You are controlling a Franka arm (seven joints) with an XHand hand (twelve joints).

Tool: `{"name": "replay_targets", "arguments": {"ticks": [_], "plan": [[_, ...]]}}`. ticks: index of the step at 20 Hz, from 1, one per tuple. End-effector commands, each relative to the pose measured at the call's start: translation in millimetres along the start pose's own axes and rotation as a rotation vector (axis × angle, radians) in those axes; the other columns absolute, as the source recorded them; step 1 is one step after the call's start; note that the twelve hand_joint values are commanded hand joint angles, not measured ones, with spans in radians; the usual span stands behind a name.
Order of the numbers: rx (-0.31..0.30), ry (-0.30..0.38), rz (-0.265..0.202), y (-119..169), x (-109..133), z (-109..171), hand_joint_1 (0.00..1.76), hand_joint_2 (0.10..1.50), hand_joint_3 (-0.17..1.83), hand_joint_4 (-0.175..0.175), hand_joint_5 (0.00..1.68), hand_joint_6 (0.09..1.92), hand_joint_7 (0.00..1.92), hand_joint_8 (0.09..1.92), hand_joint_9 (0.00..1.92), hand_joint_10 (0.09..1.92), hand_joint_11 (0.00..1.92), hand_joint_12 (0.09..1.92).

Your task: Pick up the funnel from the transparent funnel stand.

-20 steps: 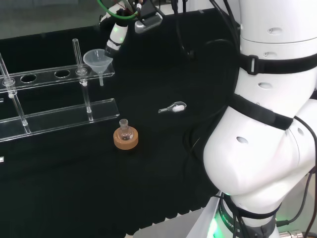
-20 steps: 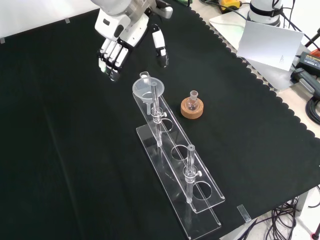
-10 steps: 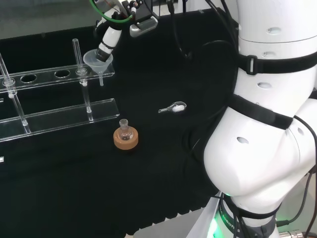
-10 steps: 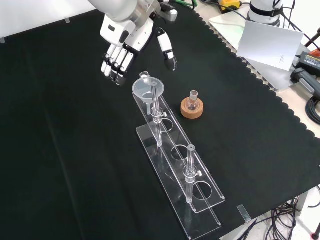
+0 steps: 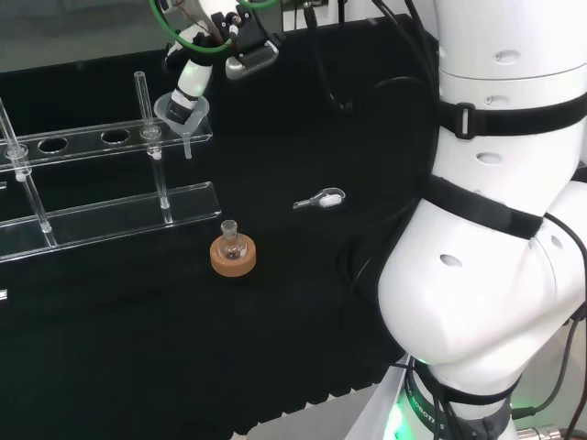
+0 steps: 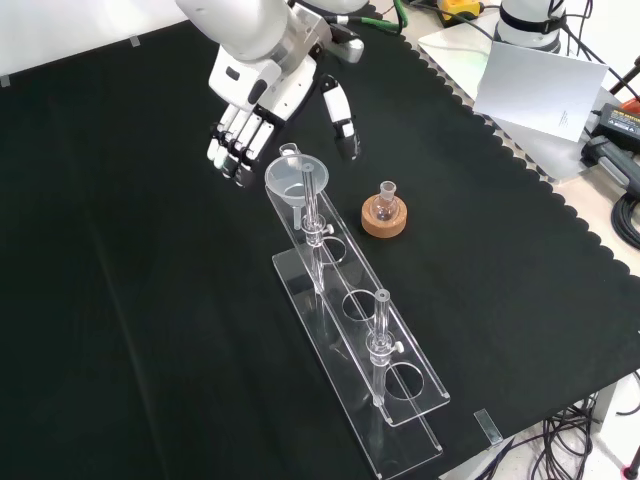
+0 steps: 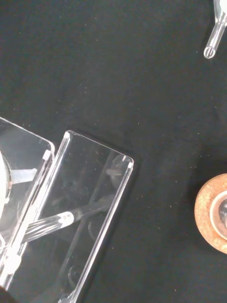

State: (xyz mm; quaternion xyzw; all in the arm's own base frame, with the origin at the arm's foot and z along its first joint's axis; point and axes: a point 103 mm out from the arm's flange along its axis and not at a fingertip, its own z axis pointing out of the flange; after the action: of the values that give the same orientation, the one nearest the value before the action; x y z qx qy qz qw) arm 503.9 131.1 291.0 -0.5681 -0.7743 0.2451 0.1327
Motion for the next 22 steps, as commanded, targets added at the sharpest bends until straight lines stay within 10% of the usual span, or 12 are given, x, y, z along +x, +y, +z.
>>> {"name": "replay_targets", "arguments": {"ticks": [1,22], "plan": [[-0.006,0.002,0.007,2.8,-2.0,2.5,0.62,0.62,0.00,-0.082,0.00,0.09,0.00,0.09,0.00,0.09,0.00,0.09],[-0.012,-0.040,0.012,19.0,-7.1,13.8,0.72,0.67,0.02,-0.074,0.00,0.09,0.01,0.09,0.00,0.09,0.00,0.09]]}}
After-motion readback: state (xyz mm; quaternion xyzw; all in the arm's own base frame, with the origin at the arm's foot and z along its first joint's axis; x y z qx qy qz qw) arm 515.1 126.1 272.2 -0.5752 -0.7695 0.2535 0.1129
